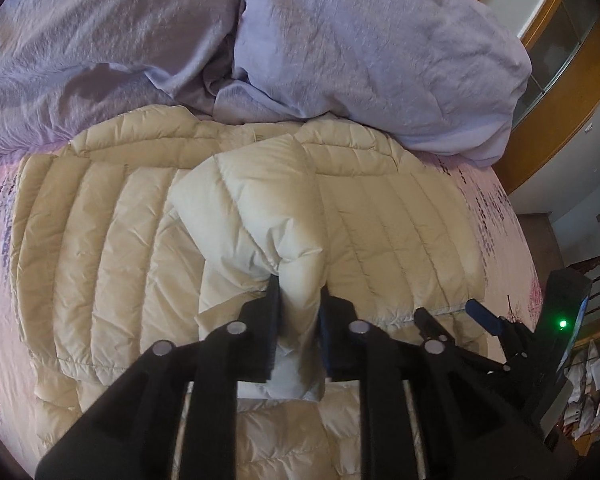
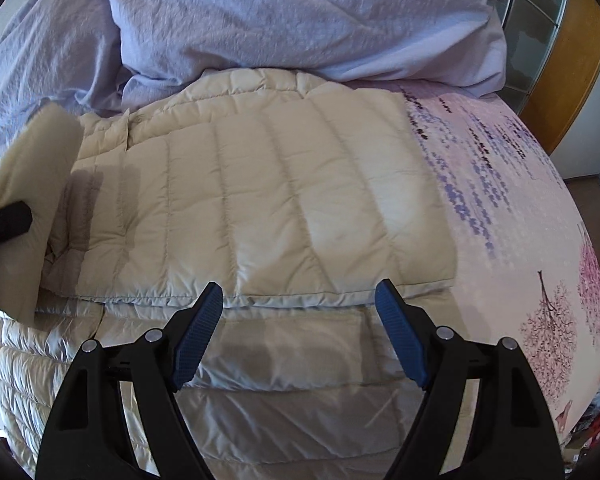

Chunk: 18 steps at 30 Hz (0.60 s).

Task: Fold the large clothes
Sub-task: 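Lift the sleeve with the left gripper, lay it across the body, release, then grasp the jacket hem with both grippers side by side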

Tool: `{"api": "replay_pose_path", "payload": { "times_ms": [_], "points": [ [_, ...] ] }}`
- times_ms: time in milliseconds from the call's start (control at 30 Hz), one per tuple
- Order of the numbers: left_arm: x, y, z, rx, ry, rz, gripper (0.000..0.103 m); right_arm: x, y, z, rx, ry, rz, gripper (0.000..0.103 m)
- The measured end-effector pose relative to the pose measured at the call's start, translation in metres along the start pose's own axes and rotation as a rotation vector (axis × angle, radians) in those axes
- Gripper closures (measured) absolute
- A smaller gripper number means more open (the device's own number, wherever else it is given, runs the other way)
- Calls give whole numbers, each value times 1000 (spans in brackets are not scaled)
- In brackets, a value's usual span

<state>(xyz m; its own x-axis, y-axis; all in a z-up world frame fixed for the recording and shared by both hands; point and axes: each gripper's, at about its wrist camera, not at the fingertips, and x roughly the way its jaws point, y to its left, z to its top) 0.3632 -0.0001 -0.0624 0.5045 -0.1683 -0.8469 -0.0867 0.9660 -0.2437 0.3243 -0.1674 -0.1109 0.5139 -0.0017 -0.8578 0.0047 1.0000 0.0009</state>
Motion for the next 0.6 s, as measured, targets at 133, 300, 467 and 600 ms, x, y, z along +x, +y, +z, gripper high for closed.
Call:
{"api": "replay_pose_path", "payload": {
  "times_ms": [133,300,467,600],
  "points": [
    [-15,12,0,2,-41,27,62,-8,4,6,-3,-28,15,23],
    [-26,45,-1,-28,-58,91,58,-22,29,22,-36,-70,86,25],
    [-29,85,-11,-67,-44,189,58,-33,63,31,-78,-88,181,47],
    [-30,112,-20,-100,-27,237,58,-42,79,37,-78,-116,233,58]
  ]
}}
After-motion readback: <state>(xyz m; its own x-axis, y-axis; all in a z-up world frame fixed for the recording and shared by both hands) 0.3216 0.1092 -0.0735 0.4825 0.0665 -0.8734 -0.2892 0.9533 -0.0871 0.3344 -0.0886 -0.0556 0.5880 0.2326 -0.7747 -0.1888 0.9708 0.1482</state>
